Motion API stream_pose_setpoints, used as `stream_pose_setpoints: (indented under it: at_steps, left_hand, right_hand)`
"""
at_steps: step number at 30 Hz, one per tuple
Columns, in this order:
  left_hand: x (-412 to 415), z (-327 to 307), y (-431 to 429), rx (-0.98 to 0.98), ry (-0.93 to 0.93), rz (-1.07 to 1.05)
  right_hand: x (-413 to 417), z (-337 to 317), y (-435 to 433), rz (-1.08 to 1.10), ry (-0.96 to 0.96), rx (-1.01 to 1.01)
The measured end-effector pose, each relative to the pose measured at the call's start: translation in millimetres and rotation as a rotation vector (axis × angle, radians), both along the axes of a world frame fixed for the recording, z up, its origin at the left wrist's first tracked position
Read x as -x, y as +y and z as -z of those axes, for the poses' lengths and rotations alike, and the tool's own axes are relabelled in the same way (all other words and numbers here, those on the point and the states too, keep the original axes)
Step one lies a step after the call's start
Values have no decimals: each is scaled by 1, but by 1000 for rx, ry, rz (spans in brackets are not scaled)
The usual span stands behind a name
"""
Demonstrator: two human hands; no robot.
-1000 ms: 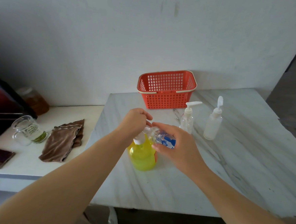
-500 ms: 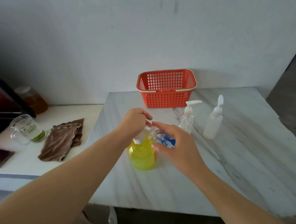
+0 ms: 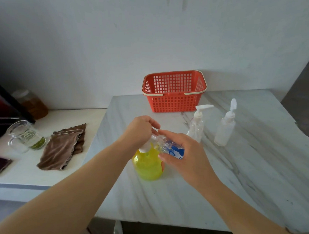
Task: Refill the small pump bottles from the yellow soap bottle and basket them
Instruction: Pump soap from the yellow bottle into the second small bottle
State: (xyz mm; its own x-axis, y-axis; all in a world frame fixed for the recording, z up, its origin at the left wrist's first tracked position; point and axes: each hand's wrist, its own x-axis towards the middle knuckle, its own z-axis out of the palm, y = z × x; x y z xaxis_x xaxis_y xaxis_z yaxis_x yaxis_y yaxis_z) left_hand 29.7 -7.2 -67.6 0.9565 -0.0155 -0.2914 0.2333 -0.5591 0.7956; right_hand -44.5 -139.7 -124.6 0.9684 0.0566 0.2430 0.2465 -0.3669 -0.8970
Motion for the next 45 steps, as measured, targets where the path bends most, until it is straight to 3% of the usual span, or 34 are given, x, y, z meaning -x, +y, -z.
stream_pose_setpoints:
  at_steps: [26,34,45]
  left_hand:
    - [6,-3,-2,-47,-15,3]
    - [3,-11,-1,36,2,25]
    - [4,0,-1,-45,-30,30]
  right_hand:
    - [5,1,2,-15,27,-10]
    - [1,0,0,-31,12,-20]
    - [3,6,2,-9,15,-12]
